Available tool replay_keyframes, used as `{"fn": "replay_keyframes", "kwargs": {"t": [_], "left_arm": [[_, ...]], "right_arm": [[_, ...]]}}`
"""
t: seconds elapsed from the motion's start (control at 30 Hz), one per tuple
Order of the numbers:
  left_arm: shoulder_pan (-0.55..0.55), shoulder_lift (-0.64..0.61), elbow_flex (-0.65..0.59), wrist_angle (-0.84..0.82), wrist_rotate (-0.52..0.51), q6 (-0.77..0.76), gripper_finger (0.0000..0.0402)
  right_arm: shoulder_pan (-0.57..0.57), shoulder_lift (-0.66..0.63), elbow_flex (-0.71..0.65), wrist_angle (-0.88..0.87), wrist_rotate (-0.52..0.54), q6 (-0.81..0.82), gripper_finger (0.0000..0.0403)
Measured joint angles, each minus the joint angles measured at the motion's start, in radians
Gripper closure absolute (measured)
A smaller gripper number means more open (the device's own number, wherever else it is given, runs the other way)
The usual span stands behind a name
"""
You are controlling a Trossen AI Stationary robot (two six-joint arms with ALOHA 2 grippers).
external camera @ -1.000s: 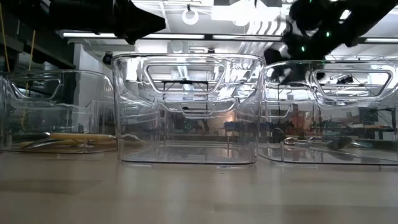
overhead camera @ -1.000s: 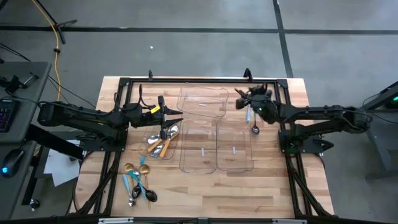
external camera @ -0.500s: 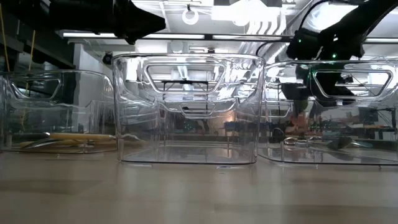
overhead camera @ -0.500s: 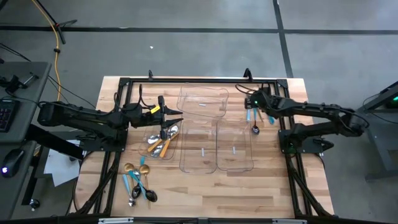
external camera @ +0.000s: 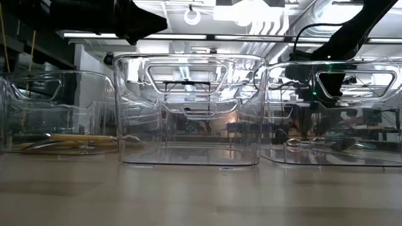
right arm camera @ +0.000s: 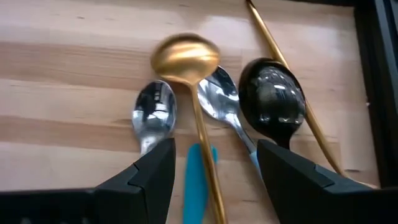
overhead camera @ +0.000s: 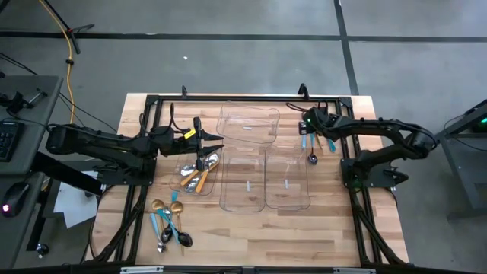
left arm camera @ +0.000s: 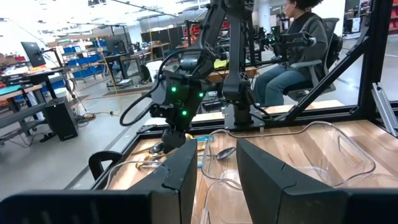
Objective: Sort silverware by color (type)
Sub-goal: Put the gold spoon into the top transparent bin
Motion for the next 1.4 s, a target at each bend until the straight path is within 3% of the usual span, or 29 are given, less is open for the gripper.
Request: {"fn": "replay_keyframes", "kwargs": {"t": [0.2, 0.53, 0.93, 1.23, 1.4], "left_arm": [[0.0, 0.0, 0.0, 0.0, 0.0, 0.0, 0.0298], [0.0, 0.0, 0.0, 0.0, 0.0, -0.002, 0.0298], [0.0, 0.0, 0.0, 0.0, 0.0, -0.006, 0.0298], [0.0, 0.0, 0.0, 0.0, 0.0, -0.006, 0.0298], [0.0, 0.0, 0.0, -0.001, 0.0, -0.006, 0.0298]], "right_arm": [[-0.012, 0.053, 0.0, 0.053, -0.003, 0.0, 0.0201], [-0.038, 0.147, 0.002, 0.128, 0.013, -0.018, 0.0276], [-0.037, 0.162, 0.001, 0.152, -0.003, -0.029, 0.0324], [-0.038, 0.162, 0.001, 0.148, 0.004, -0.062, 0.0393], [-0.038, 0.162, 0.0, 0.164, 0.004, -0.073, 0.0391]]}}
